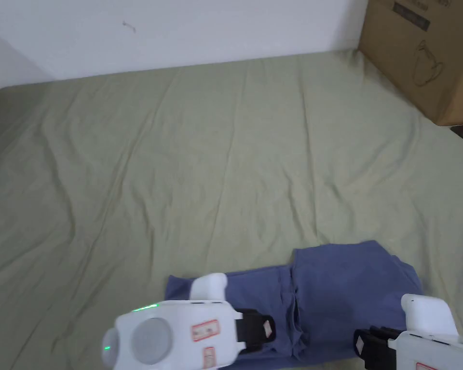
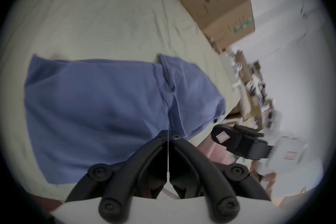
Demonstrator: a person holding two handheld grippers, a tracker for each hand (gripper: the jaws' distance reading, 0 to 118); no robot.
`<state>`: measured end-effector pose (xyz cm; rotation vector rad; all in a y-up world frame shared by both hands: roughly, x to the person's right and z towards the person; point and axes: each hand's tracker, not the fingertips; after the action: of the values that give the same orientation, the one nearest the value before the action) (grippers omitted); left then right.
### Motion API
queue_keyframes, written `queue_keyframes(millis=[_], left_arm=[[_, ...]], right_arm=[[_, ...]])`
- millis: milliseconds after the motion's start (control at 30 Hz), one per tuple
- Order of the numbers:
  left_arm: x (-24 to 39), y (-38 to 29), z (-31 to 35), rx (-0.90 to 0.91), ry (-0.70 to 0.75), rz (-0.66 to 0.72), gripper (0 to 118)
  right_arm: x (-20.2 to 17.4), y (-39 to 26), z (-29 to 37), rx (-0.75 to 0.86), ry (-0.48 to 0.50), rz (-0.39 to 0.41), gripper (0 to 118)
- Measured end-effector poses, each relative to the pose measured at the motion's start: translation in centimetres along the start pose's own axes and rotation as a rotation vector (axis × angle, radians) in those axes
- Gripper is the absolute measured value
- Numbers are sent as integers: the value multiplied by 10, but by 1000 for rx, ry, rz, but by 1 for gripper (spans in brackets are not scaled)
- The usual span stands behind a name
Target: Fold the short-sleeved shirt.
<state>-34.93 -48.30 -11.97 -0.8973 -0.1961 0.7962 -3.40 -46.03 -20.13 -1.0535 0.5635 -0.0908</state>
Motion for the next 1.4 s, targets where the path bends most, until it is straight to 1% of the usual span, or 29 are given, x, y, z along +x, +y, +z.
queue_keyframes(millis=[33,67,133,167,200,233,267,300,367,400,433,467,500,600,667,733,767,800,833,867,900,933,967,1033,1067,1133,1200,1300,1400], left_arm=[[-14,2,18,30,-56,45,5],[-26,3,34,62,-97,96,18],[-58,4,68,134,-138,185,50],[-73,2,81,164,-126,207,74],[-85,1,89,183,-96,219,92],[-99,-1,96,196,-57,250,108],[-117,-4,99,194,-7,296,118],[-128,-10,104,187,18,311,118],[-151,-15,103,213,-1,400,118],[-144,-19,98,184,24,445,118],[-149,-22,95,176,-19,474,118],[-151,-25,93,200,-72,474,118],[-149,-23,93,220,-89,452,118],[-145,-19,65,139,-130,398,118],[-158,-13,42,117,-175,420,118],[-152,-6,33,102,-153,364,118],[-150,-1,31,70,-135,328,113],[-156,1,30,53,-128,313,92],[-156,3,32,63,-123,331,63],[-160,5,33,78,-124,334,44],[-165,6,29,85,-115,349,44],[-165,2,28,84,-109,387,11],[-169,-1,20,47,-113,394,11],[-172,-2,22,57,-125,404,11],[-164,-5,38,66,-163,400,11],[-165,-1,48,63,-168,385,11],[-164,3,73,71,-160,344,11],[-176,6,111,103,-55,293,11],[-203,4,158,154,16,350,11]], right_arm=[[-1,2,2,6,10,-4,5],[-4,3,2,9,18,-3,5],[-9,6,2,8,21,10,5],[-13,7,0,7,17,24,5],[-16,8,-1,4,15,35,5],[-20,8,-4,-4,15,46,5],[-23,8,-6,-12,19,56,5],[-26,8,-8,-18,22,64,5],[-35,7,-12,-30,26,87,5],[-39,7,-12,-37,23,104,5],[-43,6,-12,-36,8,128,5],[-47,6,-12,-31,-9,149,5],[-49,7,-12,-33,-17,159,5],[-50,12,-12,-37,-15,157,5],[-51,14,-12,-34,-10,147,5],[-52,15,-11,-28,-13,144,5],[-53,15,-11,-26,-15,144,5],[-53,15,-11,-26,-14,144,5],[-54,15,-11,-28,-9,144,5],[-55,14,-12,-34,-6,144,5],[-56,13,-14,-42,-5,144,5],[-57,12,-16,-49,-7,145,5],[-58,11,-17,-55,-11,149,5],[-62,9,-16,-61,-19,159,5],[-63,9,-14,-61,-18,165,5],[-64,9,-13,-67,-13,171,5],[-65,11,-14,-72,-24,177,5],[-69,14,-12,-67,-30,173,5],[-71,16,-12,-63,-1,152,5]])
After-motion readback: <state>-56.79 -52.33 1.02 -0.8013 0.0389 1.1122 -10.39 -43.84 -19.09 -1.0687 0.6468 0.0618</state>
